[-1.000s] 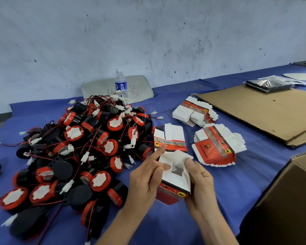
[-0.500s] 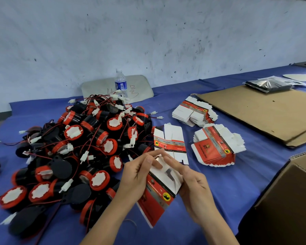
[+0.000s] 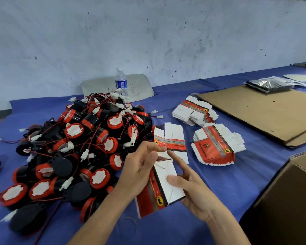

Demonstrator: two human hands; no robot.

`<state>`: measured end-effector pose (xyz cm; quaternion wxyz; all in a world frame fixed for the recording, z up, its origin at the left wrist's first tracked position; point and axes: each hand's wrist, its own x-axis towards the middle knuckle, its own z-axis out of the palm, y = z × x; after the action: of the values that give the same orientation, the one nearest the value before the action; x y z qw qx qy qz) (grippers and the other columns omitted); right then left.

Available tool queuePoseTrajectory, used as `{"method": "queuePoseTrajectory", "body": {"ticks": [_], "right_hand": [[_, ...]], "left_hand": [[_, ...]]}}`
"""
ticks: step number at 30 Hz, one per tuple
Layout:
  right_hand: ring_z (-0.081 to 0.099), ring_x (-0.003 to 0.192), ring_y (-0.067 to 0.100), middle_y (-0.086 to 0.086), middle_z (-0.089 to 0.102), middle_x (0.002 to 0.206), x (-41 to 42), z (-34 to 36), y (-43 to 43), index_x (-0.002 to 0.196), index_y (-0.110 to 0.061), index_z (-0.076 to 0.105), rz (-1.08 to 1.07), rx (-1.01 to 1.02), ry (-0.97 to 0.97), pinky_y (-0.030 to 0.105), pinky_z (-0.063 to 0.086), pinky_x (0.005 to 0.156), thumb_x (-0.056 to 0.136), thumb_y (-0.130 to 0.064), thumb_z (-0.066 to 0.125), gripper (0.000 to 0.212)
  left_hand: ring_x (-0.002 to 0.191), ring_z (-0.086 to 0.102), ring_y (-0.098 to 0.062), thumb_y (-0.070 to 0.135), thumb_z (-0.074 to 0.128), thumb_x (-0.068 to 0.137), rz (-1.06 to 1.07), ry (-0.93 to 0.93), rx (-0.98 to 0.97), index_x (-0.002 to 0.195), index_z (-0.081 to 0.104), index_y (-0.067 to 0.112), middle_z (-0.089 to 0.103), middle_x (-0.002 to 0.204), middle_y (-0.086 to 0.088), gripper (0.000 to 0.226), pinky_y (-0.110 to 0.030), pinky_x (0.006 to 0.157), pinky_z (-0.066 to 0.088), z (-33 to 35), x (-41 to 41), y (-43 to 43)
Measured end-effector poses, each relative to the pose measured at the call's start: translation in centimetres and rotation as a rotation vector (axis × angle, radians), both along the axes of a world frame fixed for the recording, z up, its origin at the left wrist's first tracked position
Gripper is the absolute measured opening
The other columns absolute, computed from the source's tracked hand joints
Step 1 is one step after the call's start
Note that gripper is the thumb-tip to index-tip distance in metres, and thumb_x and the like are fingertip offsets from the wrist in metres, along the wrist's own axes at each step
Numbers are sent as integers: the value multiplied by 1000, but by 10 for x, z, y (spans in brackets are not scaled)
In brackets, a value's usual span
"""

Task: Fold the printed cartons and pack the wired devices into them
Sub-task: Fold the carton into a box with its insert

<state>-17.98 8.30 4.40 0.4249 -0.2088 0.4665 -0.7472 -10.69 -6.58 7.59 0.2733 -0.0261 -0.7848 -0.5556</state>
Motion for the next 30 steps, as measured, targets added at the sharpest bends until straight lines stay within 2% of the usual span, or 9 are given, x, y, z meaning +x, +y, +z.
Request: {"method": "queuePoseTrajectory", "body": {"ticks": [2, 4, 6, 8, 11, 15, 22, 25, 30], "right_hand": [[66, 101, 36, 19, 66, 119, -1, 1, -2, 139, -35, 43, -76, -41, 18, 44, 58, 82, 72, -7, 72, 78], [66, 102, 37, 19, 67, 117, -3, 2, -2, 139, -35, 44, -149, -62, 48, 44, 58, 82, 72, -5, 71, 78], [67, 101, 37, 19, 68, 115, -4, 2, -2, 138, -35, 44, -197, -68, 73, 44, 58, 83, 71, -4, 70, 79], [68, 97, 36, 20, 69, 113, -3, 3, -2, 138, -35, 45, -212, -68, 82, 41, 59, 77, 69, -1, 69, 80], [69, 93, 33, 21, 69, 112, -3, 4, -2, 136, -37, 47, -212, -79, 103, 37, 58, 71, 69, 2, 67, 80], [67, 95, 30, 18, 68, 114, -6, 2, -2, 136, -40, 47, -202, -52, 176, 38, 57, 74, 72, 3, 63, 79], [62, 91, 31, 23, 65, 114, -15, 4, 7, 134, -53, 44, -32, 46, 294, 39, 54, 76, 75, 2, 60, 83], [54, 95, 35, 26, 61, 112, -18, 5, 10, 136, -51, 43, 37, 52, 269, 50, 44, 86, 76, 3, 60, 83], [51, 96, 31, 18, 60, 114, -19, 5, 9, 139, -44, 44, 77, 43, 317, 47, 45, 86, 77, 5, 59, 80]], "left_hand": [[120, 57, -9, 83, 40, 77, -15, 2, -67, 129, 47, 42, 56, 133, 14, 66, -21, 96, 45, -6, 8, 2], [137, 37, -10, 87, 52, 64, -58, -85, -193, 144, 25, 49, 35, 150, 18, 93, -25, 107, 36, -16, 16, 6], [142, 25, -5, 84, 65, 57, -47, -193, -288, 145, 4, 57, 20, 152, 31, 110, -32, 110, 31, -24, 20, 10], [139, 22, 6, 76, 72, 56, -30, -230, -277, 138, -6, 67, 15, 147, 42, 114, -25, 107, 29, -28, 20, 12], [137, 20, 13, 63, 78, 57, -31, -248, -256, 135, -6, 71, 16, 143, 46, 115, -8, 101, 27, -29, 18, 11], [131, 18, 23, 66, 77, 56, -31, -250, -303, 132, -5, 73, 13, 137, 53, 112, 7, 93, 20, -25, 17, 10], [126, 15, 28, 74, 71, 53, -32, -297, -425, 128, -12, 76, 7, 133, 56, 112, 3, 93, 22, -23, 18, 10], [125, 20, 26, 72, 73, 53, -44, -295, -420, 128, -10, 76, 12, 132, 54, 112, 2, 94, 24, -24, 19, 12], [125, 23, 24, 69, 74, 55, -65, -278, -415, 128, -9, 76, 14, 131, 52, 111, 4, 94, 24, -23, 20, 13]]}}
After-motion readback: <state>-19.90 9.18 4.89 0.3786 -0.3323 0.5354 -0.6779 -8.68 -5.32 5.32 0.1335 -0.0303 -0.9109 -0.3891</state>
